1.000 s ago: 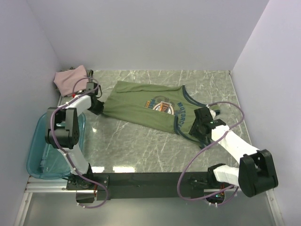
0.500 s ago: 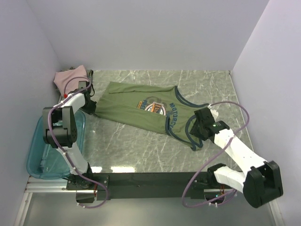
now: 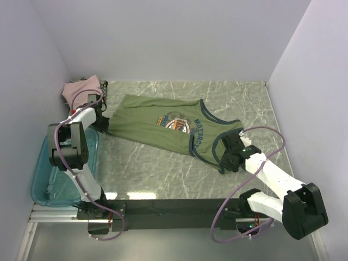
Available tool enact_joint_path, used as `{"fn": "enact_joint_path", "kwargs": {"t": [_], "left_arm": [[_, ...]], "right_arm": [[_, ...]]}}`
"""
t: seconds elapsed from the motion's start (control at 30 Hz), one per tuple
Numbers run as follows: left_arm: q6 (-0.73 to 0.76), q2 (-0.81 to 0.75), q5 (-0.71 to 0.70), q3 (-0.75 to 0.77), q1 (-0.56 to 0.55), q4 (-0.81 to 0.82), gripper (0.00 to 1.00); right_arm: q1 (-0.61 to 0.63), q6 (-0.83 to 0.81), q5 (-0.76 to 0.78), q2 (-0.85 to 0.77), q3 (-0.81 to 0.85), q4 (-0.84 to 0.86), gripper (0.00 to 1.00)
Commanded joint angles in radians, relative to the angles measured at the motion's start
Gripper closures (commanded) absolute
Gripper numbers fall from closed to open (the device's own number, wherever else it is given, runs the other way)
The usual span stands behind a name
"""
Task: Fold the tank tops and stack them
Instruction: Fold the tank top
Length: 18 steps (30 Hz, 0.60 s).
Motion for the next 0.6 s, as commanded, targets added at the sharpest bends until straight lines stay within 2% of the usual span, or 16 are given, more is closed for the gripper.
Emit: {"fn": "enact_joint_path", "kwargs": {"t": [0.0, 0.23, 0.33, 0.4, 0.43, 0.47, 0.53, 0.57], "left_arm": [[0.007, 0.002, 0.011, 0.018, 0.011, 0.021, 0.99], [0.009, 0.007, 0.017, 0.019, 0.01, 0.022, 0.99], [0.007, 0.01, 0.015, 0.024, 0.011, 0.019, 0.99], [0.006, 0.01, 0.015, 0.022, 0.011, 0.021, 0.99], [0.007, 0.008, 0.014, 0.022, 0.011, 0.021, 0.99], [0.007, 0.008, 0.012, 0.021, 0.013, 0.022, 0.99], [0.007, 0.007, 0.012, 0.021, 0.013, 0.022, 0.99], [0.007, 0.007, 0.008, 0.022, 0.013, 0.021, 0.99]], "right_arm": [[0.004, 0.044, 0.034, 0.018, -0.011, 0.036, 0.55], [0.007, 0.067, 0.012, 0.031, -0.033, 0.064, 0.55], [0.004, 0.067, 0.009, 0.025, -0.036, 0.056, 0.6], [0.006, 0.068, 0.001, 0.016, -0.041, 0.062, 0.69], [0.004, 0.068, 0.0, 0.015, -0.042, 0.068, 0.8], [0.001, 0.067, 0.001, 0.017, -0.042, 0.065, 0.87], [-0.007, 0.062, 0.004, 0.022, -0.039, 0.055, 0.91], [-0.011, 0.059, 0.007, 0.017, -0.034, 0.047, 0.9]]}}
